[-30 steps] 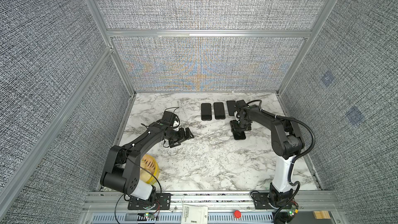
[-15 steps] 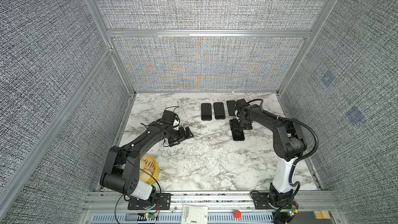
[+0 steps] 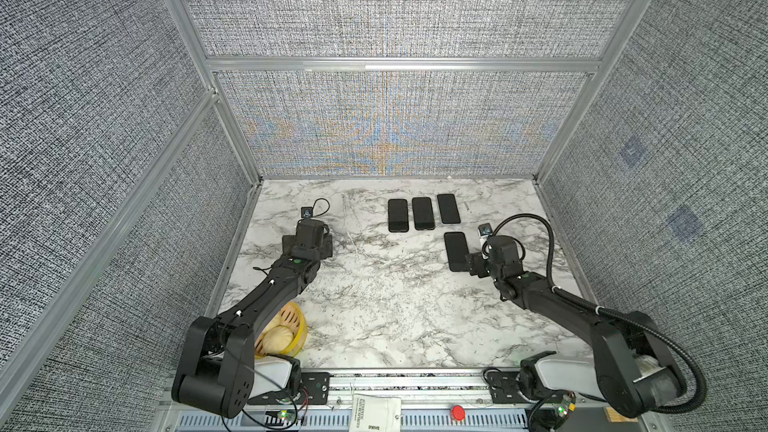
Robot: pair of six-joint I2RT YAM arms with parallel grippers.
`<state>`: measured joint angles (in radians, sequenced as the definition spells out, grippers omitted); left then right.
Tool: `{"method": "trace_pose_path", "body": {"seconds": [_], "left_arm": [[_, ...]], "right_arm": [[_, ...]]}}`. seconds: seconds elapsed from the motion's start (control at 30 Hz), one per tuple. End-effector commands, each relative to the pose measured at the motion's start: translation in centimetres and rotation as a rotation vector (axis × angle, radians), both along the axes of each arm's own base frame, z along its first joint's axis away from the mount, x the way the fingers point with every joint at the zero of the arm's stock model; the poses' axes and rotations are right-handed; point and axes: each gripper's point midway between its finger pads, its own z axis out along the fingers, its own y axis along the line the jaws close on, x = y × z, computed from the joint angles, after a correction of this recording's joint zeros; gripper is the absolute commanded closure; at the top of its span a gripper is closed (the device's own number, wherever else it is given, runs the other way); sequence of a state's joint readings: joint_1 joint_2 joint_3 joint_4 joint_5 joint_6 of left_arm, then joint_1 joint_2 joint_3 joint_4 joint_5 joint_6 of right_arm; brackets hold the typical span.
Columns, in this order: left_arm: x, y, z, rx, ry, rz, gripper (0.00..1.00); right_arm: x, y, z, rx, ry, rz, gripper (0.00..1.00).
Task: Put the phone into the phone case
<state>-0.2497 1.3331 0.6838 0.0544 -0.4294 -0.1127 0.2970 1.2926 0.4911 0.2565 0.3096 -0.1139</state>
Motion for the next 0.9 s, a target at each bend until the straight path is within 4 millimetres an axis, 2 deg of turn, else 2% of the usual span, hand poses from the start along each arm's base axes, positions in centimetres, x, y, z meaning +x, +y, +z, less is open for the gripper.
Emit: {"method": "trace_pose_path", "body": {"seconds": [0.0,0.07,0.13,0.2,0.27,0.37,0.43,0.53,0.6,0.87], "left_arm": [[2.6,1.4,0.1,0.070,-0.100,-0.052,0.10],[3.4,2.1,-1.2,0.027,-0.127,-0.052,0.11],[3.8,2.0,-2.4,-0.054,-0.149,-0.122,0.12],[3.5,3.3,-2.4,-0.165,-0.148,-0.100,0.12],[3.0,3.5,-2.1,-0.223,-0.194,-0.127,0.12],[2.2,3.3,-1.7,-0.212,-0.249,-0.148,0.11],[1.8,3.7,-2.5,-0.201,-0.260,-0.128,0.04],[1.9,3.2,-2.8,-0.184,-0.314,-0.169,0.02],[1.8,3.2,-3.0,-0.187,-0.303,-0.166,0.02],[1.9,3.2,-3.0,-0.187,-0.307,-0.166,0.01]], "right_arm": [[2.1,-1.0,3.5,-0.009,-0.278,-0.024,0.05],[2.1,-1.7,3.3,0.020,-0.363,-0.049,0.02],[2.4,-2.2,2.3,0.064,-0.364,-0.051,0.01],[2.4,-2.5,1.7,0.090,-0.371,-0.049,0.01],[2.6,-2.6,1.5,0.122,-0.355,-0.040,0.01],[3.5,-3.8,0.1,0.154,-0.294,-0.089,0.01],[3.9,-3.9,0.1,0.171,-0.286,-0.084,0.01],[4.1,-4.4,-0.1,0.187,-0.254,-0.111,0.01],[3.9,-4.4,0.2,0.184,-0.298,-0.103,0.01],[4.8,-4.0,-0.7,0.220,-0.216,-0.073,0.01]]}}
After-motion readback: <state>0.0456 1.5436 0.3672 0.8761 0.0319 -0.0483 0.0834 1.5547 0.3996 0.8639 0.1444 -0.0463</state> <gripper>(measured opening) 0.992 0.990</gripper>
